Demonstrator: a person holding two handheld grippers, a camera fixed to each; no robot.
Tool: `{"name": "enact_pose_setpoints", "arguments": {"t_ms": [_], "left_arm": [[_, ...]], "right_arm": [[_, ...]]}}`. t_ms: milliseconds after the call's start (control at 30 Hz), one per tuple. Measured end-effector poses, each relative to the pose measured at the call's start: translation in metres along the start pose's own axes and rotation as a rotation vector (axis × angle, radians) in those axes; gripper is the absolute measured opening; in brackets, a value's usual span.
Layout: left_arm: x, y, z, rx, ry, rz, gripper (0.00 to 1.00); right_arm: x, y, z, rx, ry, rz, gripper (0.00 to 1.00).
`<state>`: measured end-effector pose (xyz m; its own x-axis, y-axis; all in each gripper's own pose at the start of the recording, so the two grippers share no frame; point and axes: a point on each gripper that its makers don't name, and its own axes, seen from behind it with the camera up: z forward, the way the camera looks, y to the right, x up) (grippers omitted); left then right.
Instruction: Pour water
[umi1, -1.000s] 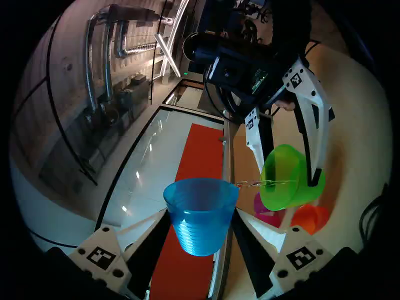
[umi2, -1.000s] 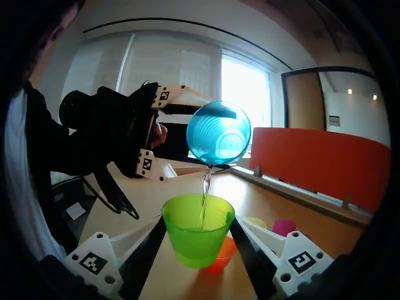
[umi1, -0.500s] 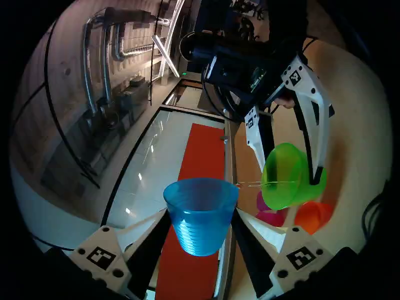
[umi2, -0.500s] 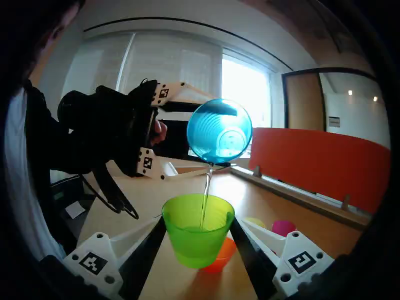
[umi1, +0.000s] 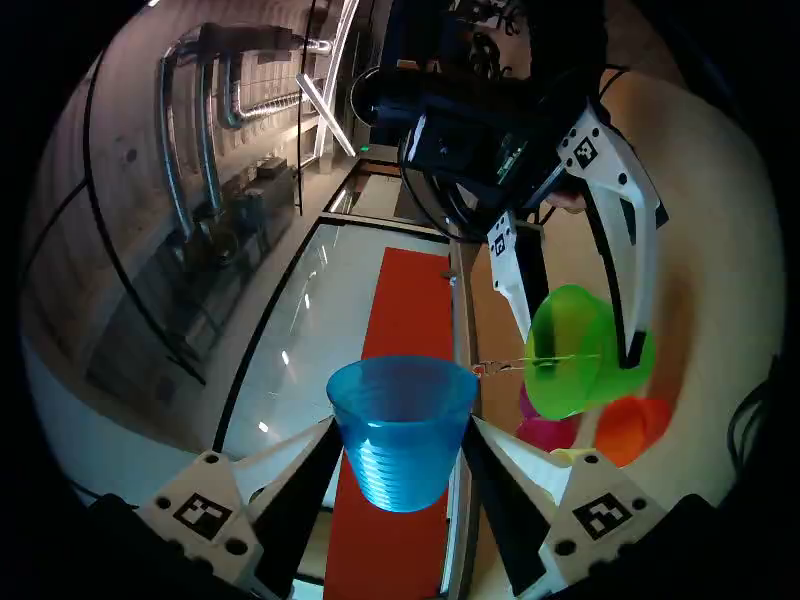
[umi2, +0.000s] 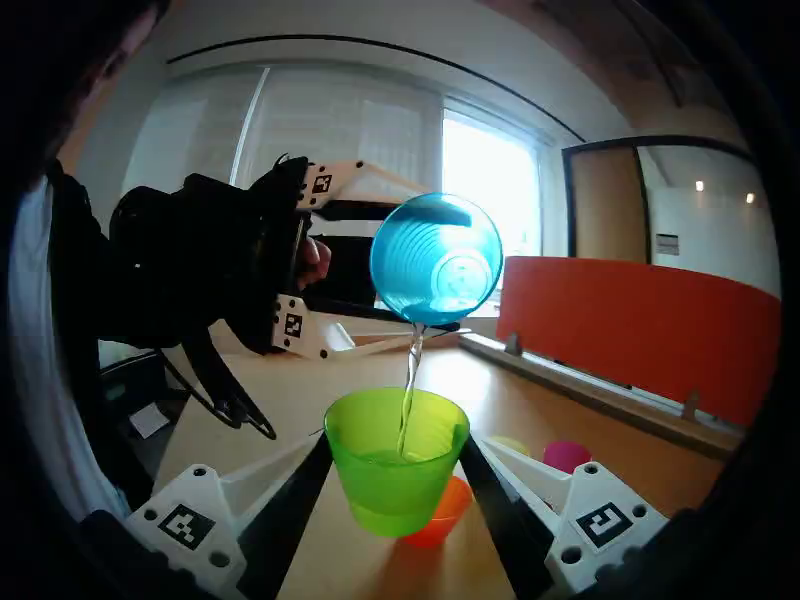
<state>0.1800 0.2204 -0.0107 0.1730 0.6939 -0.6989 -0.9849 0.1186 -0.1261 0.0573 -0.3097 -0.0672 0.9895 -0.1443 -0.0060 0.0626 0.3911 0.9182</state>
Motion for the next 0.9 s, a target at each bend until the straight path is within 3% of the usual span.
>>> {"name": "enact_pose_setpoints", "arguments": {"t_ms": [900], "left_arm": [[0.0022, -0.0043, -0.0039, 0.004, -0.007, 0.077, 0.81]], "right_arm": [[0.0025, 0.0034, 0.0017, -0.013, 0.005, -0.003, 0.9]]}}
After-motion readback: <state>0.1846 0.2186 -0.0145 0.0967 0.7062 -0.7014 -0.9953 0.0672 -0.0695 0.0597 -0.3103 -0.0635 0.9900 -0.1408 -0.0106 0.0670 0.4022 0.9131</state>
